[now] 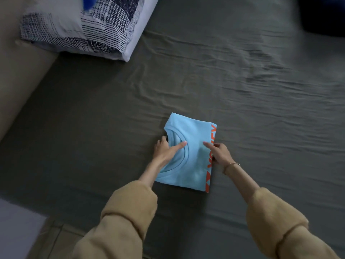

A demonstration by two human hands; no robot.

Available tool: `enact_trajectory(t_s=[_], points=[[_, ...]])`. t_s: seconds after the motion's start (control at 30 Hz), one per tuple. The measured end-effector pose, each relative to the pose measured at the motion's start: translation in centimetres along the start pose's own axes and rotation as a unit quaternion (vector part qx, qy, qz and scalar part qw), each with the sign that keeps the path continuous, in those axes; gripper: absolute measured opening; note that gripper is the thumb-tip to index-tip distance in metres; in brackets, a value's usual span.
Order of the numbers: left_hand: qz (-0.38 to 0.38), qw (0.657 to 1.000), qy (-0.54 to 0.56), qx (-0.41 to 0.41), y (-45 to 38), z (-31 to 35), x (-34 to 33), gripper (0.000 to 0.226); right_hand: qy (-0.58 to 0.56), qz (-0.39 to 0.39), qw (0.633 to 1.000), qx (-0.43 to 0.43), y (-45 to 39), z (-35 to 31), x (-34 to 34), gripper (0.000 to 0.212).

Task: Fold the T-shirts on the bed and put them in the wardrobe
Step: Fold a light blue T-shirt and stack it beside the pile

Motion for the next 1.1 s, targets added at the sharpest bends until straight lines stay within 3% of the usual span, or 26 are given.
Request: enact_trajectory(t_s=[0.07, 0.23, 0.4, 0.53, 0.67, 0.8, 1.0, 1.1], points=[[-0.004, 1.0, -0.014, -0.004, -0.5, 0.0, -0.4, 0.092, -0.006, -0.013, 1.0, -0.001, -0.3, -0.4, -0.6, 0.052], [-0.016, 0.999, 0.01, -0.026, -0.5, -0.5, 0.2, 0.072, -0.12, -0.123, 0.985, -0.024, 0.9, -0.8, -2.5, 0.016], [-0.006, 0.996, 0.073, -0.05, 1.6, -1.8, 4.1, 0.055, -0.146, -0.2, 0.968, -0.035, 3.4, -1.7, -5.5, 0.032], [0.037, 0.994, 0.09, -0.048, 3.1, -4.4, 10.3, 0.058, -0.104, -0.266, 0.957, -0.043, 6.3, -3.5, -11.0, 0.029], [0.076, 0.992, 0.091, -0.031, 3.9, -7.9, 17.0, 0.059, -0.103, -0.344, 0.931, -0.072, 8.7, -4.3, -18.1, 0.048], [0.125, 0.99, 0.071, -0.007, 3.8, -11.5, 22.2, 0.057, -0.1, -0.396, 0.909, -0.081, 10.8, -4.5, -24.5, 0.04], [0.164, 0.984, 0.057, 0.033, 2.0, -16.5, 26.4, 0.057, -0.103, -0.403, 0.905, -0.094, 11.2, -3.6, -31.2, 0.064], [0.186, 0.98, 0.059, 0.038, 0.9, -17.7, 26.7, 0.047, -0.095, -0.386, 0.912, -0.097, 10.3, -3.4, -32.5, 0.059]])
Point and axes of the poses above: each hand's wrist, its own y-axis away from the middle knuckle, its own x-axis out of the back of the hand, z = x × y, the point moved 2 cm from there along -y, towards the middle knuckle, and after that the axes turned 4 degrees about z, right-handed, at the moved point
